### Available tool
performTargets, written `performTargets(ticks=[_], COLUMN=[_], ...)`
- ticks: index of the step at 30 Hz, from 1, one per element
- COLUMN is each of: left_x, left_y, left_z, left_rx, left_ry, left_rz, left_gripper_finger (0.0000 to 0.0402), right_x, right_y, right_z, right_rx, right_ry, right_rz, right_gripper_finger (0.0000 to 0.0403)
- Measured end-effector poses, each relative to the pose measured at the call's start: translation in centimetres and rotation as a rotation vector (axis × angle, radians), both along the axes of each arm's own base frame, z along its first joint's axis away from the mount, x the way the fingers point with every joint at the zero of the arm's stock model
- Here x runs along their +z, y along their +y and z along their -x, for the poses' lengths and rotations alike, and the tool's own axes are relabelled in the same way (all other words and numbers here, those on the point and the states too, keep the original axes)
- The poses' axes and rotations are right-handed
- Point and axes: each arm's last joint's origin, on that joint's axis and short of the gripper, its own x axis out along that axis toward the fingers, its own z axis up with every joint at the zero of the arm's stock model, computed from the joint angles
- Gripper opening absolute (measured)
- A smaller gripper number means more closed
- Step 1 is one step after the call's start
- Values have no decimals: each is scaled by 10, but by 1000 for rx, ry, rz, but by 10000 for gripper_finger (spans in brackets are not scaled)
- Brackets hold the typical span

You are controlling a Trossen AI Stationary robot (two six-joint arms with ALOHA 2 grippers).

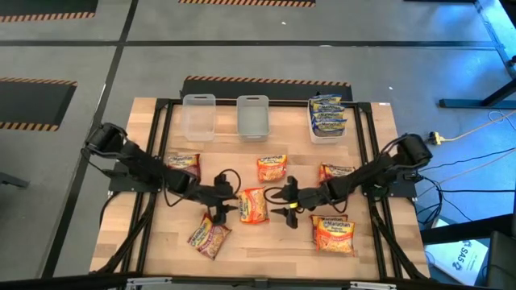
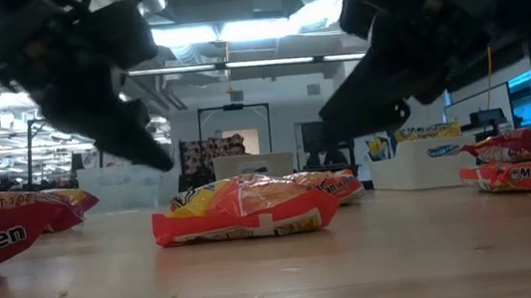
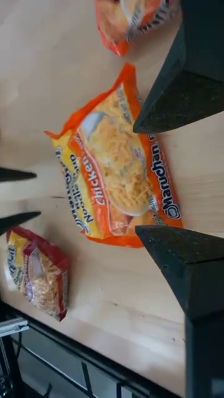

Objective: Sort Maruchan noodles
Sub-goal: Put the orange noodle pack into the gray bin

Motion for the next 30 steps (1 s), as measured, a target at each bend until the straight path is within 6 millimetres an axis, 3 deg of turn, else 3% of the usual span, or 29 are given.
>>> performTargets(ticks=[13, 22, 30], left_x=[-41, -37, -32], left_y=[-1, 21, 39], left_z=[-10, -15, -25], left_rx=[97, 174, 200], left_ry=[118, 100, 21], left_rz=[97, 55, 35], left_gripper_finger=[166, 166, 166], right_x=[-27, -42, -34], right_y=[-1, 14, 28], right_z=[-16, -36, -43], right_rx=[-1, 79, 128], right_ry=[20, 54, 19], right_rz=[18, 3, -2], right_gripper_finger=[236, 236, 236])
